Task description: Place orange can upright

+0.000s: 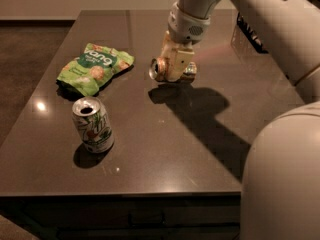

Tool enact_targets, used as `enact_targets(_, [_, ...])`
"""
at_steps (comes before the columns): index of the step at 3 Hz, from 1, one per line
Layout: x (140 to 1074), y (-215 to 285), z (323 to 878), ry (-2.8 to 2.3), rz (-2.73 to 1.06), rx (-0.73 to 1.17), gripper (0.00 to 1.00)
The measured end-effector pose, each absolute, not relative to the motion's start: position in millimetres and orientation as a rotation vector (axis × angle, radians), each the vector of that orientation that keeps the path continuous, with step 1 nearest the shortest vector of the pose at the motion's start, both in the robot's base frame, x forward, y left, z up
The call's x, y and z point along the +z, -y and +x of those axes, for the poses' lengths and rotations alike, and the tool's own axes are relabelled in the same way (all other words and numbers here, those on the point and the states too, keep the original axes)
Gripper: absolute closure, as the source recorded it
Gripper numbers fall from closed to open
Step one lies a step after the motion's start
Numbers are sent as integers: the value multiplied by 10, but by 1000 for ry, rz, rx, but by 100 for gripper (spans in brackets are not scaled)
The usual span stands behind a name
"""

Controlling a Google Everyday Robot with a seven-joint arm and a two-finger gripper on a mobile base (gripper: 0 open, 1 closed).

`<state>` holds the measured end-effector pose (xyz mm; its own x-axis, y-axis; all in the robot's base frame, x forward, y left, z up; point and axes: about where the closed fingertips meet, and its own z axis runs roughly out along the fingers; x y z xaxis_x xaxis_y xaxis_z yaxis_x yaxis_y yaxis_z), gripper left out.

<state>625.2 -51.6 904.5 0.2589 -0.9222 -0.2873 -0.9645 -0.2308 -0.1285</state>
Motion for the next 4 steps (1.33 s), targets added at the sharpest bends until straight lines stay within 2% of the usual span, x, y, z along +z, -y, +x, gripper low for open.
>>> enact_targets(2, [9404,261,6028,-1752,-1867,653,100])
enact_targets(3, [9475,219,5977,-1732,-1691,798,100])
enact_targets(4, [9436,210,5973,-1726,-1544,862,100])
